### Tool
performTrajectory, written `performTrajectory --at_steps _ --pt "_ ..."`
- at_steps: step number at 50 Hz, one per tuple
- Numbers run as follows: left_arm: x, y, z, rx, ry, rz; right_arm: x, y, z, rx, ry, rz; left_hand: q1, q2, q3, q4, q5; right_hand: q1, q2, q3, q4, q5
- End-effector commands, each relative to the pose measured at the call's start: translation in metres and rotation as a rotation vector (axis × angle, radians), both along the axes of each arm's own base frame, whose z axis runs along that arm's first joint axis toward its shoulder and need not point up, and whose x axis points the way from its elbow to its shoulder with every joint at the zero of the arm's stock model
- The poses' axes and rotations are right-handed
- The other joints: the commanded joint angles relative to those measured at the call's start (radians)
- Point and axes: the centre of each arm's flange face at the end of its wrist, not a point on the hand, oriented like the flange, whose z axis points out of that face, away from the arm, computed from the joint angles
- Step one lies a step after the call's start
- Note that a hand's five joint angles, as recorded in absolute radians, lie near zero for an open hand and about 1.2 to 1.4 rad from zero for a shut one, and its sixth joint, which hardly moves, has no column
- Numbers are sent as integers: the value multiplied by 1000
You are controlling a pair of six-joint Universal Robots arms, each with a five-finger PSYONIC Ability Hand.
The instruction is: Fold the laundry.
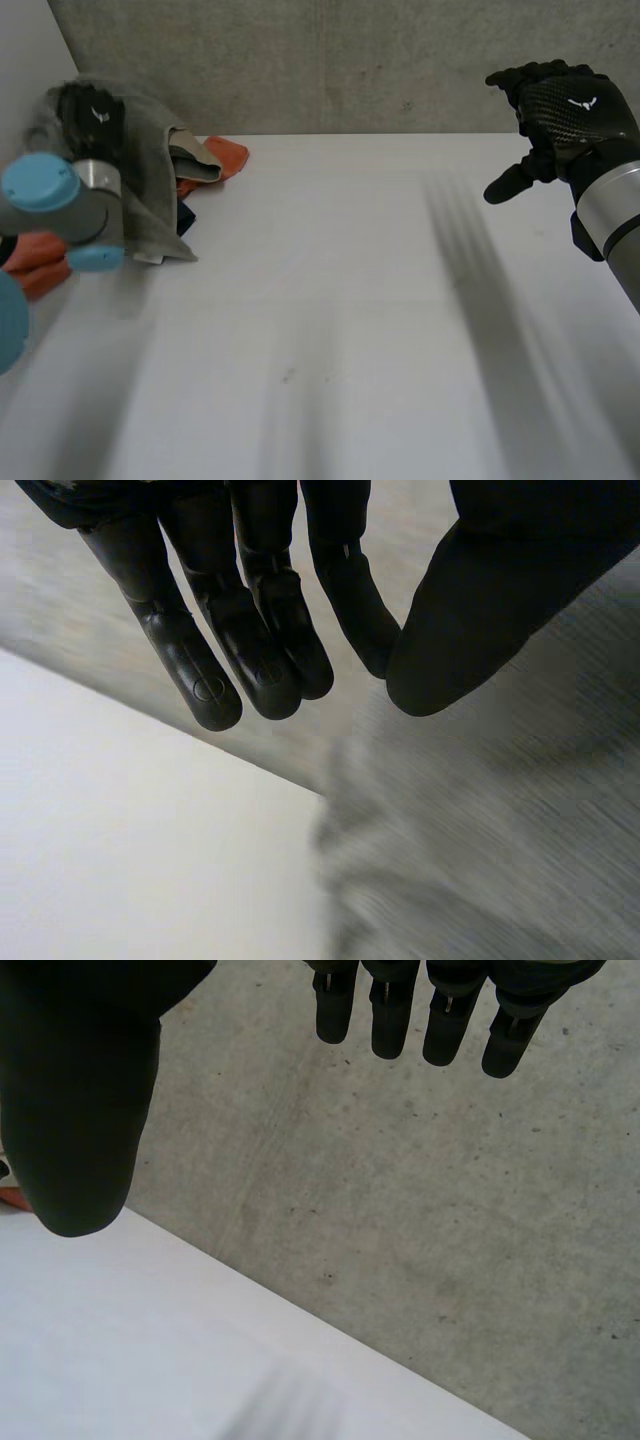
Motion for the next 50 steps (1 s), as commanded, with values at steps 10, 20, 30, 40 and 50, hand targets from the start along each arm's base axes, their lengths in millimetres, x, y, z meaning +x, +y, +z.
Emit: performTrajectory --at_steps 10,20,30,40,50 --pt "-73 176 157 31 569 -524 0 0 4 -10 -2 0 220 204 209 201 255 -50 -33 -32 -33 -45" --pt "-39 92 76 169 295 -239 -1 2 3 7 14 2 -1002 -1018 -1012 -1021 -966 -50 -33 -32 -33 -45" --pt "33 9 -19 243 -29 31 0 2 1 13 16 5 -1002 -1018 -1012 -1021 -966 -50 -33 -32 -33 -45" --pt "44 -20 -73 219 -115 4 2 -4 -11 46 29 5 -961 -976 -971 -979 -925 -50 -33 -32 -33 -45" --pt "10 1 25 -44 54 -15 2 -6 -11 46 32 4 220 204 209 201 255 -50 -33 -32 -33 -45"
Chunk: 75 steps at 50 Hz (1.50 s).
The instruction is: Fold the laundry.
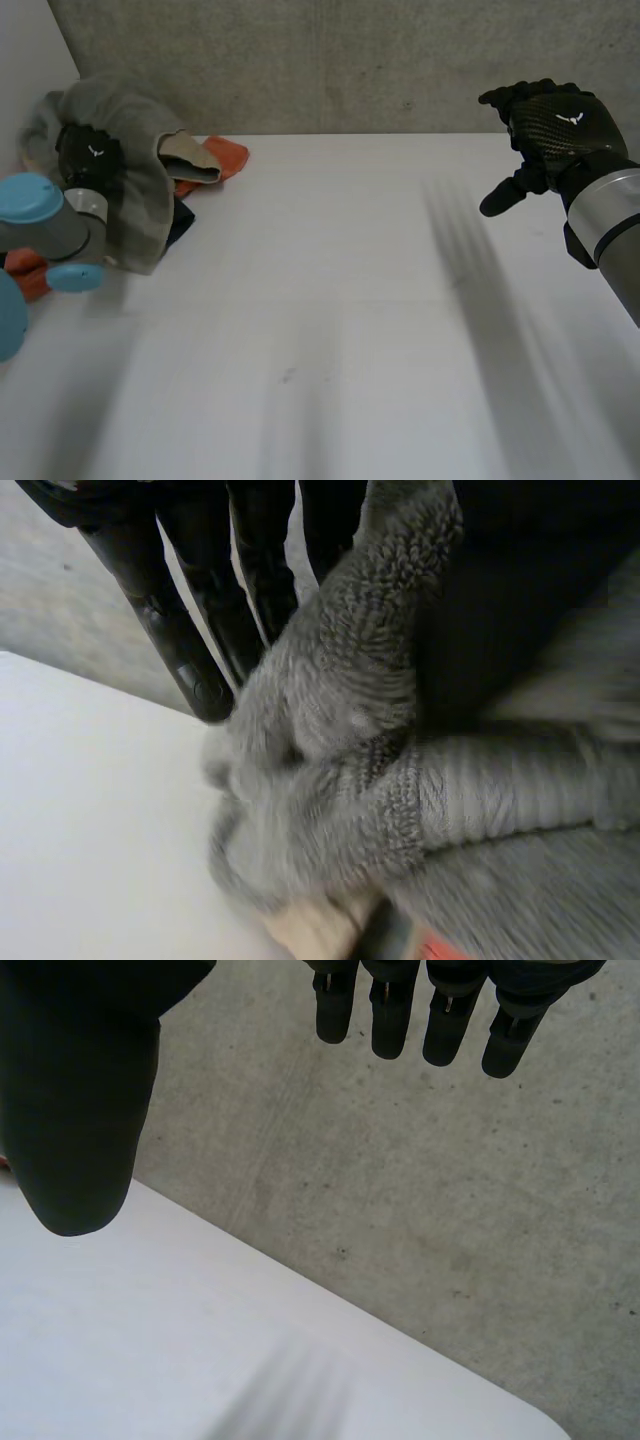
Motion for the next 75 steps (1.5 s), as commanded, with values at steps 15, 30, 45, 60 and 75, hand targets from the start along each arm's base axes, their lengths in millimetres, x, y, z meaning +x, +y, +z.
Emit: performTrajectory --at_steps 15,30,45,60,75 --pt "-144 243 190 109 760 -516 -1 -2 10 -30 -1 -6 339 269 285 270 318 -50 -33 -32 -33 -45" --pt "-236 350 29 766 568 -564 -15 -11 6 19 15 -53 -611 -681 -665 -680 -632 -50 -33 -32 -33 -45" --pt "-136 247 133 412 668 -349 5 25 -43 313 289 135 -794 -864 -848 -863 -815 -50 -33 -32 -33 -45" --pt "-66 154 16 591 184 -289 57 70 -115 266 344 293 -729 -799 -783 -798 -750 -37 -20 -19 -20 -32" --pt "-78 130 -27 612 179 -322 64 53 -147 195 340 245 336 266 282 267 315 1172 1188 1190 1188 1176"
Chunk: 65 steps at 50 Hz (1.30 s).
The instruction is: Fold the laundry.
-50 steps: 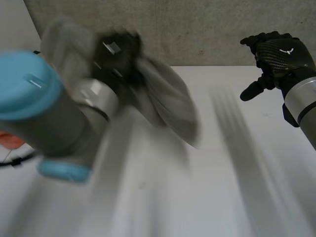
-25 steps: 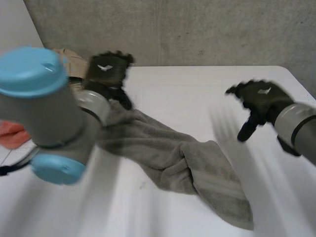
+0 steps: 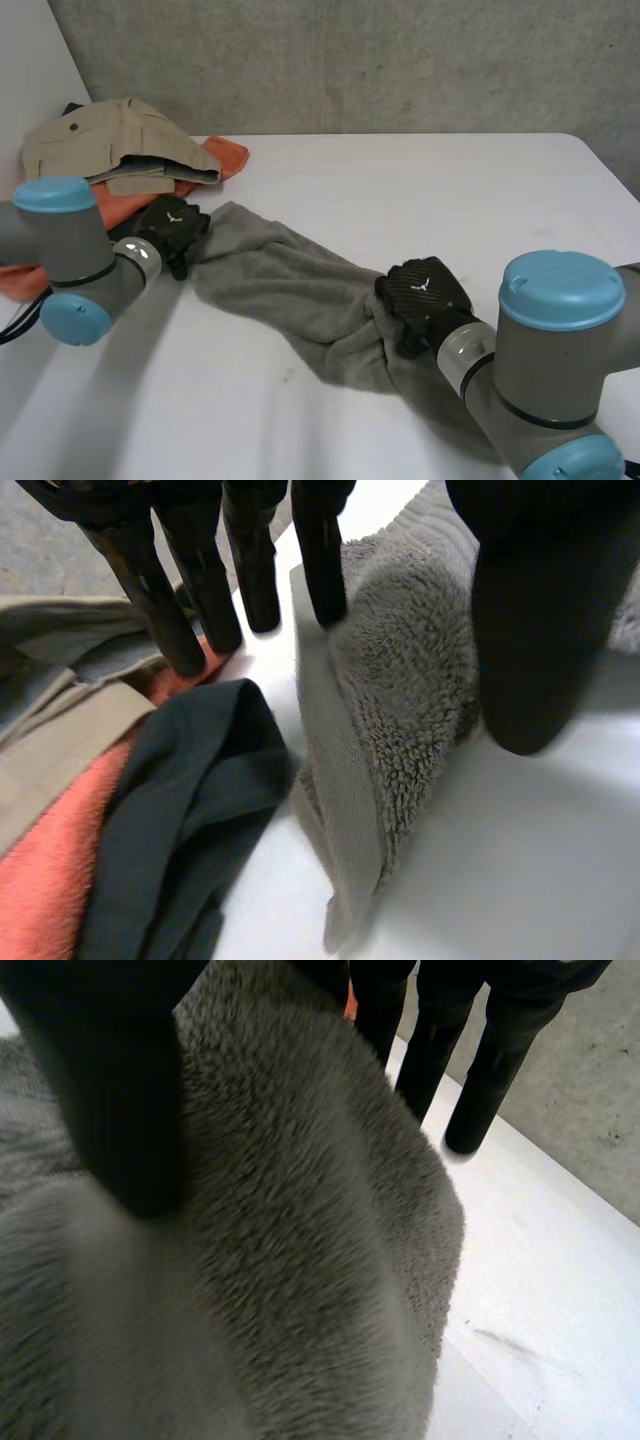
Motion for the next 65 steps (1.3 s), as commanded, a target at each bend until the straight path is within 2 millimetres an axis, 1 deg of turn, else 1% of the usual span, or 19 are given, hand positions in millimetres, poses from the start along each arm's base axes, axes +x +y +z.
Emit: performTrajectory --at_steps 1,5,7,10,11,15,19,23,28,32,36,40,41,45,46,51,56,60,65 --pt "-10 -5 -6 -14 12 -16 -1 -11 2 -38 -18 -26 818 843 844 854 853 621 619 625 644 651" --pt "-17 -1 11 -41 48 -13 -5 -14 39 -130 -61 -65 818 843 844 854 853 621 619 625 644 651" --pt "-17 2 36 -70 94 4 -9 -10 64 -186 -84 -64 818 843 844 854 853 621 619 625 644 651" --pt "-13 19 83 -106 210 46 -14 -9 83 -226 -82 -67 818 843 844 854 853 621 619 625 644 651" --pt "-10 30 108 -130 266 61 -21 -11 97 -246 -69 -84 818 843 844 854 853 621 619 625 644 651" --pt "1 69 162 -182 378 71 -42 -23 127 -266 -12 -136 818 843 844 854 853 621 619 625 644 651" --pt "11 109 185 -184 428 64 -52 -36 150 -270 31 -123 818 843 844 854 853 621 619 625 644 651" --pt "11 139 180 -138 431 46 -52 -50 157 -242 47 -48 818 843 844 854 853 621 619 625 644 651" --pt "-10 160 141 3 401 -18 -40 -91 126 -156 51 27 818 843 844 854 853 621 619 625 644 651" --pt "-29 152 98 122 343 -33 -28 -121 101 -139 60 42 818 843 844 854 853 621 619 625 644 651" --pt "-41 123 70 143 310 28 -18 -156 68 -148 78 15 818 843 844 854 853 621 619 625 644 651" --pt "-53 96 52 131 294 84 -14 -183 36 -209 95 -38 818 843 844 854 853 -339 -341 -335 -316 -309" --pt "-59 87 50 116 300 87 -16 -194 27 -251 106 -86 679 704 705 715 714 -600 -603 -596 -578 -570" --pt "-68 70 53 70 314 90 -25 -212 32 -372 125 -247 -131 -106 -105 -95 -96 -600 -603 -596 -578 -570" --pt "-68 66 56 59 324 97 -27 -213 36 -386 117 -279 -162 -137 -136 -126 -127 -600 -603 -596 -578 -570" --pt "-60 65 84 -4 357 134 -36 -194 61 -376 113 -314 -306 -281 -280 -270 -271 -600 -603 -596 -578 -570" --pt "-36 80 110 -41 360 165 -48 -140 89 -262 138 -239 -294 -269 -268 -258 -259 -600 -603 -596 -578 -570" --pt "-18 102 115 -34 365 140 -58 -106 79 -96 145 -203 -259 -234 -233 -223 -224 -600 -603 -596 -578 -570" --pt "0 115 100 -22 326 87 -65 -71 64 91 83 -186 -192 -166 -165 -155 -157 -458 -460 -454 -436 -428"
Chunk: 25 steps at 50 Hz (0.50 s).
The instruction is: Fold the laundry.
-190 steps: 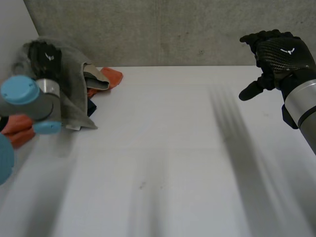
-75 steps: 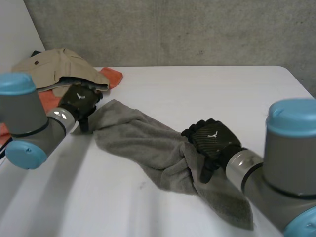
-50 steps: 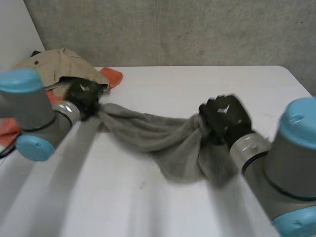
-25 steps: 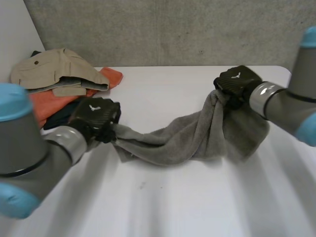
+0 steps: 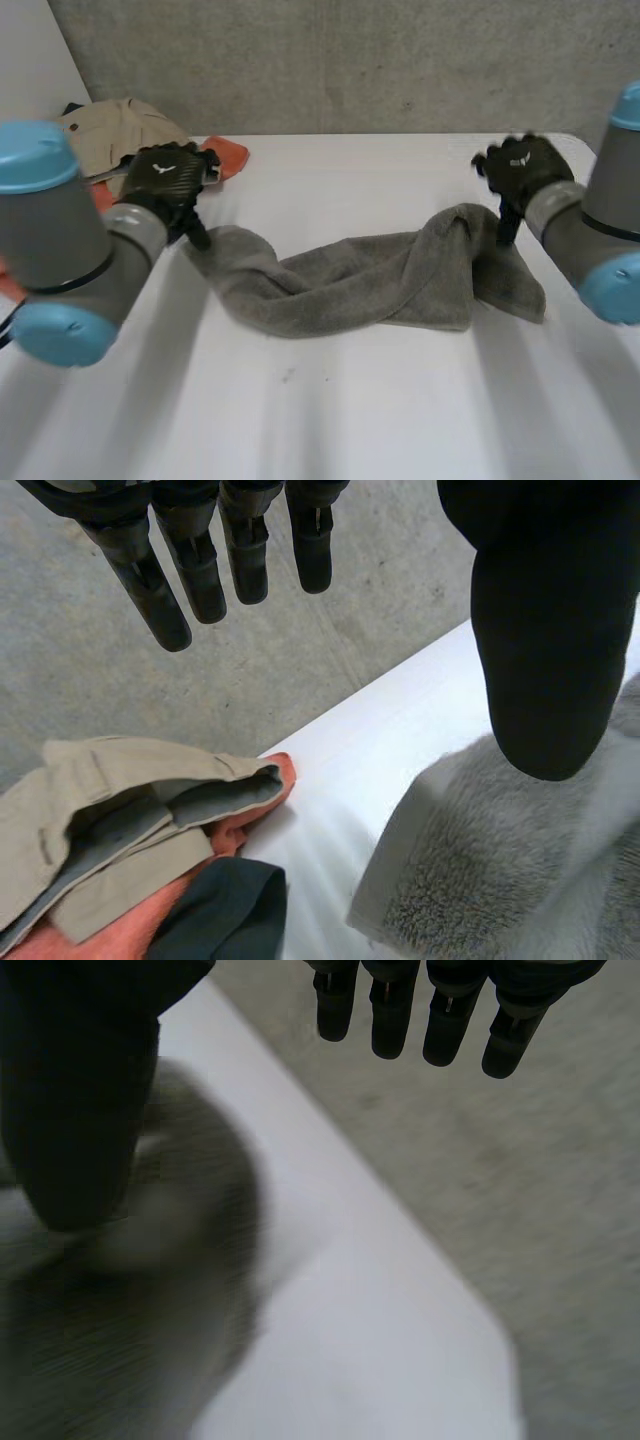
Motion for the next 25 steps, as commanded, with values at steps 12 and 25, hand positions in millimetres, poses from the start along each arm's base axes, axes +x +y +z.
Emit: performTrajectory --at_steps 12,25 --pt "42 36 -61 -42 -292 -272 -3 83 -58 364 -173 169 222 219 226 228 234 245 257 259 257 247" --pt "32 -3 -83 -140 -318 -289 2 46 -102 241 -115 99 92 90 96 99 105 253 266 267 266 256"
